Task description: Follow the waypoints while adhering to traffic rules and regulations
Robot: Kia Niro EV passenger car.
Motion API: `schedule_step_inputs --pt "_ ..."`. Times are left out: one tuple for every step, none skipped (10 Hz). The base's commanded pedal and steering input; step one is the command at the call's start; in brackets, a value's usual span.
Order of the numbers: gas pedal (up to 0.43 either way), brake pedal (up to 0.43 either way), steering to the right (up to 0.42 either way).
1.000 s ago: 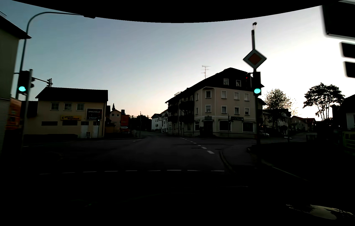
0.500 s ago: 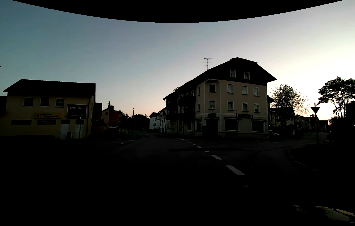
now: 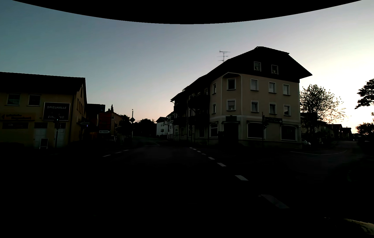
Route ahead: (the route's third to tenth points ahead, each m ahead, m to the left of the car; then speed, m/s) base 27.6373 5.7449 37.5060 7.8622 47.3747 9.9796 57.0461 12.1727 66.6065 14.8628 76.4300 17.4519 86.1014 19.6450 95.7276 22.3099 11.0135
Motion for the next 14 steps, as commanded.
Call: schedule_step_inputs --pt "0.169 0.0 -0.006" --pt "0.169 0.0 -0.006" --pt "0.169 0.0 -0.011" --pt "0.169 0.0 -0.018" --pt "0.169 0.0 -0.022" --pt "0.169 0.0 -0.028" --pt "0.169 0.0 -0.038" --pt "0.169 0.0 -0.044" --pt "0.169 0.0 -0.046" --pt "0.169 0.0 -0.047" --pt "0.169 0.0 -0.047" --pt "0.169 0.0 -0.047" --pt "0.169 0.0 -0.047" --pt "0.169 0.0 -0.046"
